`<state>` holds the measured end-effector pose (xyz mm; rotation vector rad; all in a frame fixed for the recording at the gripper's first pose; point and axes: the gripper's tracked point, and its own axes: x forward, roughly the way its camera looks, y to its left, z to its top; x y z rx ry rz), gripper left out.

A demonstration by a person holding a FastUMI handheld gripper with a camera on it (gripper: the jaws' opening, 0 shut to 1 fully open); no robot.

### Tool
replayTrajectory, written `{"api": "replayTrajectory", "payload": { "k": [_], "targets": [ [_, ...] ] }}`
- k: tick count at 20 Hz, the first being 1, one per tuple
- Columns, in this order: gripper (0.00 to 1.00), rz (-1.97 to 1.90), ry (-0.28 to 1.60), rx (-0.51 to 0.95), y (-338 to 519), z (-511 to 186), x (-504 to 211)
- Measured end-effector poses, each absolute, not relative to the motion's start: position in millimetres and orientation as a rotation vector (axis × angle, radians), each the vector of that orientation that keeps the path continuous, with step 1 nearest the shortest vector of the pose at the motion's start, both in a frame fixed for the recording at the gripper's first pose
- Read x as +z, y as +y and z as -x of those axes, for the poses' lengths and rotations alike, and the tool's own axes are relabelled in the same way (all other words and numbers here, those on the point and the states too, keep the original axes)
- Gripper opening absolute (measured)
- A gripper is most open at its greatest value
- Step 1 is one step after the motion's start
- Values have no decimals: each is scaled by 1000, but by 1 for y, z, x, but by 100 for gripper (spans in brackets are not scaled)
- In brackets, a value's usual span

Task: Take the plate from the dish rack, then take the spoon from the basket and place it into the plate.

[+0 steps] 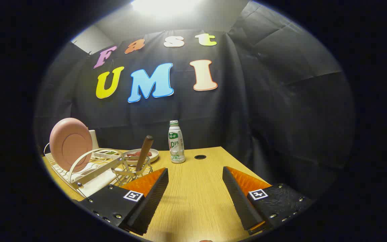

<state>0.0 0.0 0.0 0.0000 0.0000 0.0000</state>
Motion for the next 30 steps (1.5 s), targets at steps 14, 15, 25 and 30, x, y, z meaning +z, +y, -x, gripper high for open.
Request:
{"api": "replayTrajectory", "payload": {
  "k": [14,15,25,30],
  "targets": [
    [98,55,-118,-58,-13,103,118],
    [98,57,-114,-42,-5,112,121],
    [98,-14,-115,158,97,174,162],
    [98,3,-116,241,145,166,183]
  ]
}}
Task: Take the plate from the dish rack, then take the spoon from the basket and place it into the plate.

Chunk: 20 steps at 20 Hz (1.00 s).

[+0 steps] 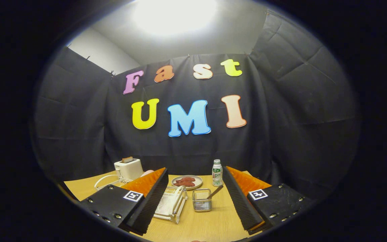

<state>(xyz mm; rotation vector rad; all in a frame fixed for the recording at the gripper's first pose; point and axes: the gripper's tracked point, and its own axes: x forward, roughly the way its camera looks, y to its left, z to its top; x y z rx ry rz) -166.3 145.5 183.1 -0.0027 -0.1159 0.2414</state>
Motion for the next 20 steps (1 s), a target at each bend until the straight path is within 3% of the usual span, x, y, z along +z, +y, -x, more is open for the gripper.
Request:
{"api": "replayTrajectory", "payload": {
  "k": [11,20],
  "targets": [
    [99,7,35,441,264,84,196],
    [99,65,420,501,329,9,120]
  ]
}}
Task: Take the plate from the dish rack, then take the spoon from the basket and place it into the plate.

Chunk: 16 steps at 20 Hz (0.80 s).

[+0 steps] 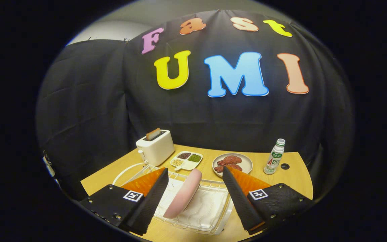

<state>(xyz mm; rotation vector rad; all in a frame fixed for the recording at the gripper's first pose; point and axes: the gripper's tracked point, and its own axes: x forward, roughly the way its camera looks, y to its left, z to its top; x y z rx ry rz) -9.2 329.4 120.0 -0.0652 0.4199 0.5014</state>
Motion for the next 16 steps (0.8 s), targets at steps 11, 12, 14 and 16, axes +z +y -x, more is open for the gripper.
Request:
{"api": "replayTrajectory", "payload": {
  "k": [11,12,14,16],
  "targets": [
    [90,-11,920,474,354,-12,19],
    [90,-14,960,469,355,-10,11],
    [90,-5,1017,460,354,-8,2],
    [84,0,1073,463,357,-3,-6]
  ]
}}
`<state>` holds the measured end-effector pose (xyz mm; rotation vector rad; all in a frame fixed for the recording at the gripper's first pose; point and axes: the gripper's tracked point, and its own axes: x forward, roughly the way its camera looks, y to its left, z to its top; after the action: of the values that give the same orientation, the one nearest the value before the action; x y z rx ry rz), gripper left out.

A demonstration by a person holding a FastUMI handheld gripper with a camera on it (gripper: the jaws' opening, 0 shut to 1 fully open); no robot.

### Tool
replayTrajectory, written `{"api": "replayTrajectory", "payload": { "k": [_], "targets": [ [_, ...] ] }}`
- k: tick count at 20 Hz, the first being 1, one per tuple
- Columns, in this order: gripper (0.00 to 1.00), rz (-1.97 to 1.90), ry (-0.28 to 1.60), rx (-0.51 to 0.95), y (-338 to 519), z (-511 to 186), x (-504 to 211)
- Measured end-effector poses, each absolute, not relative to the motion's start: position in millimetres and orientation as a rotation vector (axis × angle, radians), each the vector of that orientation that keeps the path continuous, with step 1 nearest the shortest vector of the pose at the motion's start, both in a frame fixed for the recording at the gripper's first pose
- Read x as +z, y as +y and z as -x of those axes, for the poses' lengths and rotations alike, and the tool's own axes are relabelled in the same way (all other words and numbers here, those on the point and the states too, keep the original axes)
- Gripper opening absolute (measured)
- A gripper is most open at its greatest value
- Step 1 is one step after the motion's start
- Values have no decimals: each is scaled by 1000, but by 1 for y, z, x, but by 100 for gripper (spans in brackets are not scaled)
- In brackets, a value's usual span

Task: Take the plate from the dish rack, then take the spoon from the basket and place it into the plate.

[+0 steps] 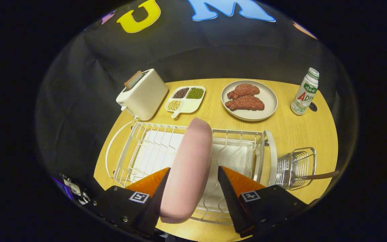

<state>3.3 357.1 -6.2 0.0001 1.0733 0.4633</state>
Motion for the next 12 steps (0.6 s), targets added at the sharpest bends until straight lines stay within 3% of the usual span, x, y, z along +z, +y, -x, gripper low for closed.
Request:
{"api": "replayTrajectory", "payload": {
  "k": [1,2,3,12],
  "targets": [
    [84,-13,1103,461,359,-1,-11],
    [76,-35,1129,461,363,2,-13],
    [59,-47,1155,461,366,4,-13],
    [40,21,1210,375,351,4,-18]
  ]
}}
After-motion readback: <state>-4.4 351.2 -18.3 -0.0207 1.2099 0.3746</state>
